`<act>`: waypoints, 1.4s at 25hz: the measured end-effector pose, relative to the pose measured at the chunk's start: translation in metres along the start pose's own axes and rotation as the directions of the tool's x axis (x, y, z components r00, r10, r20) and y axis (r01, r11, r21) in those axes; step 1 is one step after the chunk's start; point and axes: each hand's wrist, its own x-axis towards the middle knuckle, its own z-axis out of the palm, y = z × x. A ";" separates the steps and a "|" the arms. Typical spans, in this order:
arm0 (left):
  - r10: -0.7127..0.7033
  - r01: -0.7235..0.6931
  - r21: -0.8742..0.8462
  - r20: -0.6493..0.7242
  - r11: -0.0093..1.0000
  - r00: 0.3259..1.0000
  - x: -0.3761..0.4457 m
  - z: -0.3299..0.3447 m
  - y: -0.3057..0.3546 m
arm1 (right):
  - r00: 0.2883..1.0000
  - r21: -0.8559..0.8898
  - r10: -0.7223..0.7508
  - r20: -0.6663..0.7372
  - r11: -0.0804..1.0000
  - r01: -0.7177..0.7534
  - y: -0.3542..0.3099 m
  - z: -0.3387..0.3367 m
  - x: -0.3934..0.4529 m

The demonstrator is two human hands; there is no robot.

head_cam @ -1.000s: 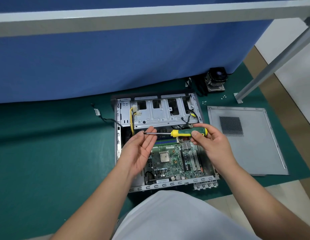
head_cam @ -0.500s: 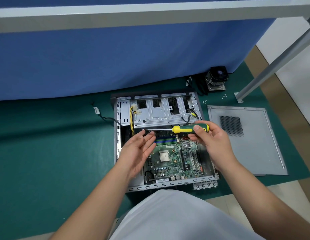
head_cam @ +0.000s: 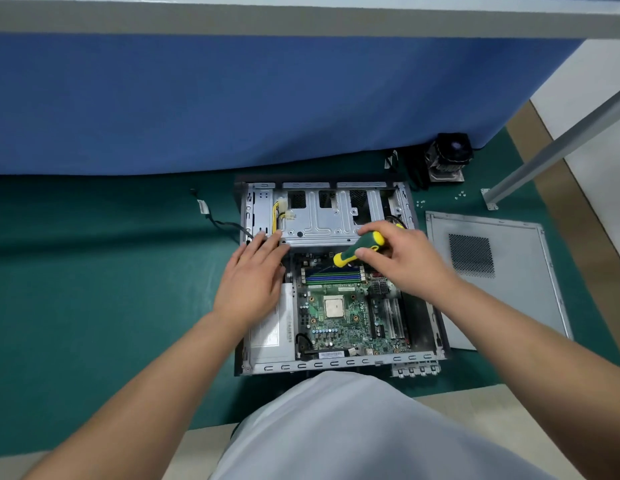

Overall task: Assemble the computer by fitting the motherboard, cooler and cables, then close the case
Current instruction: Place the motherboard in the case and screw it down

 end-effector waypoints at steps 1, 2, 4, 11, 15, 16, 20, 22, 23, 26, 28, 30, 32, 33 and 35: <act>0.002 -0.004 0.065 0.022 0.998 1.000 0.001 0.005 -0.004 | 0.998 -0.056 -0.035 0.048 0.998 0.038 -0.003 0.005 0.005; 0.004 -0.006 0.102 0.017 0.995 1.000 0.000 0.010 -0.006 | 0.994 -0.102 -0.058 0.094 0.992 0.068 -0.006 0.009 0.010; 0.013 -0.006 0.136 -0.048 0.991 0.999 -0.004 0.019 -0.008 | 0.982 -0.168 -0.090 0.167 0.979 0.119 -0.010 0.019 0.019; 0.024 -0.005 0.139 -0.139 0.990 0.990 -0.002 0.025 -0.009 | 0.936 -0.287 -0.186 0.298 0.918 0.274 -0.018 0.038 0.034; 0.024 -0.007 0.138 -0.124 0.990 0.992 -0.002 0.024 -0.009 | 0.914 -0.338 -0.233 0.332 0.875 0.346 -0.021 0.043 0.039; 0.023 -0.006 0.135 -0.121 0.991 0.992 -0.002 0.024 -0.009 | 0.908 -0.342 -0.243 0.341 0.868 0.361 -0.022 0.044 0.040; 0.025 -0.006 0.142 -0.130 0.990 0.991 -0.002 0.024 -0.009 | 0.893 -0.353 -0.267 0.362 0.847 0.397 -0.027 0.048 0.044; 0.027 -0.008 0.139 -0.137 0.990 0.990 -0.002 0.024 -0.009 | 0.883 -0.371 -0.276 0.381 0.829 0.419 -0.028 0.050 0.045; 0.027 -0.007 0.138 -0.140 0.990 0.990 -0.002 0.024 -0.009 | 0.877 -0.383 -0.283 0.389 0.816 0.434 -0.029 0.050 0.045; 0.027 -0.006 0.139 -0.147 0.990 0.989 -0.002 0.025 -0.009 | 0.865 -0.404 -0.298 0.404 0.790 0.461 -0.032 0.050 0.048; 0.029 -0.008 0.137 -0.156 0.991 0.987 -0.002 0.026 -0.009 | 0.859 -0.405 -0.304 0.413 0.783 0.472 -0.034 0.051 0.050; 0.033 -0.010 0.136 -0.167 0.991 0.985 -0.002 0.026 -0.009 | 0.849 -0.410 -0.308 0.429 0.771 0.487 -0.036 0.052 0.051; 0.037 -0.014 0.133 -0.178 0.991 0.983 -0.002 0.027 -0.009 | 0.842 -0.420 -0.309 0.443 0.758 0.499 -0.039 0.054 0.051; 0.039 -0.014 0.133 -0.182 0.991 0.983 -0.002 0.027 -0.009 | 0.840 -0.421 -0.310 0.446 0.755 0.503 -0.041 0.055 0.051; 0.040 -0.016 0.133 -0.183 0.991 0.982 -0.002 0.027 -0.009 | 0.839 -0.423 -0.310 0.447 0.754 0.503 -0.044 0.055 0.053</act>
